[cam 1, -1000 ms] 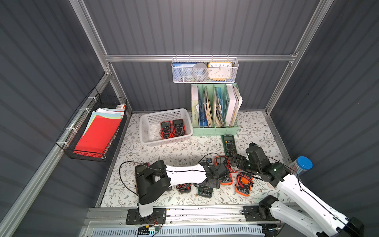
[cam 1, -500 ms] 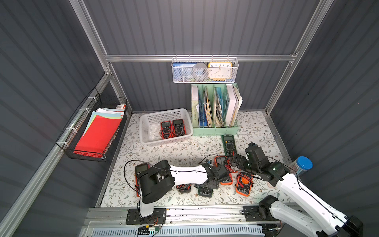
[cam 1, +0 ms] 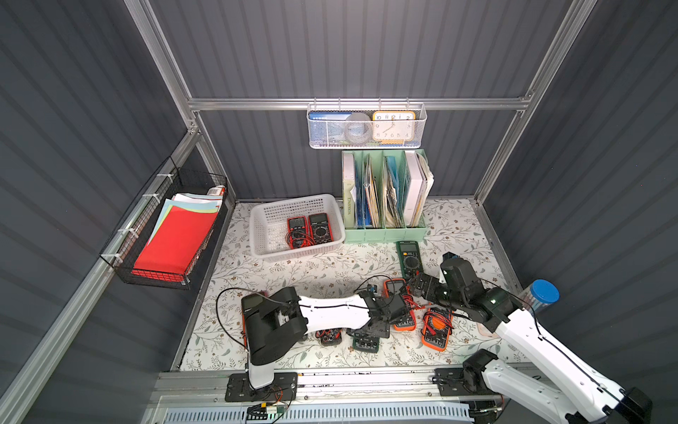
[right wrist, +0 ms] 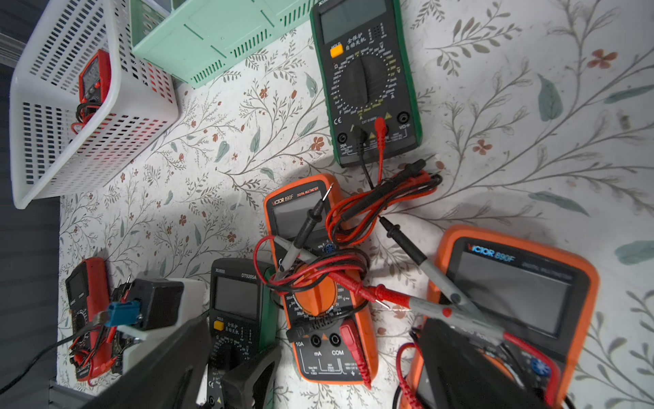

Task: Put the multimeter into the basket
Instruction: Pick up the multimeter from the center of the board.

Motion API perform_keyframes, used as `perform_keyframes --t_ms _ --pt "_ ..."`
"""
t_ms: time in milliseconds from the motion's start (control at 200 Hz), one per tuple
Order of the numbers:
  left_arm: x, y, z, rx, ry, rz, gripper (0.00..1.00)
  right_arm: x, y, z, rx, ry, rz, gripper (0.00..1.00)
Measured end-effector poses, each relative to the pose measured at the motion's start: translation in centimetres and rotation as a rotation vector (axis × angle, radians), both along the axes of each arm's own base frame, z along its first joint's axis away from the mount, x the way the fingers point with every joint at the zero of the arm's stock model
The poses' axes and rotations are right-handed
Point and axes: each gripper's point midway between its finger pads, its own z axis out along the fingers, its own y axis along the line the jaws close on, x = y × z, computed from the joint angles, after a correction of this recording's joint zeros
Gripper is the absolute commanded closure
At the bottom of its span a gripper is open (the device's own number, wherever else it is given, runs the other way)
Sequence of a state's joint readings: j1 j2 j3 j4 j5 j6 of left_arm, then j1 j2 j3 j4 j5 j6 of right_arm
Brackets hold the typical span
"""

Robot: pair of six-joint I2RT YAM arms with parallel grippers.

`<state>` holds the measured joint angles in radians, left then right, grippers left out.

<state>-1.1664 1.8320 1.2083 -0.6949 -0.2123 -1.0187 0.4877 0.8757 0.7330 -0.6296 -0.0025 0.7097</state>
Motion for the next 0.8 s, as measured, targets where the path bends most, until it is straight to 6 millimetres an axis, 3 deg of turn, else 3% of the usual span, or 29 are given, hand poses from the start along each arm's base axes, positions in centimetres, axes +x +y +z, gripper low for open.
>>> perform_keyframes --t_ms 255,460,800 --pt "2.1 0.1 6.6 -0.086 -0.102 0.012 0.64 0.1 1.6 0.7 0.081 -0.005 0.043 0.01" --pt "7.3 4.3 10.6 -0.094 -0.177 0.101 0.66 0.3 4.4 1.0 0.185 0.038 0.102 0.01" --pt "17.9 12.2 18.9 -0.071 -0.357 0.201 0.68 -0.1 15.0 3.7 0.225 0.022 0.367 0.01"
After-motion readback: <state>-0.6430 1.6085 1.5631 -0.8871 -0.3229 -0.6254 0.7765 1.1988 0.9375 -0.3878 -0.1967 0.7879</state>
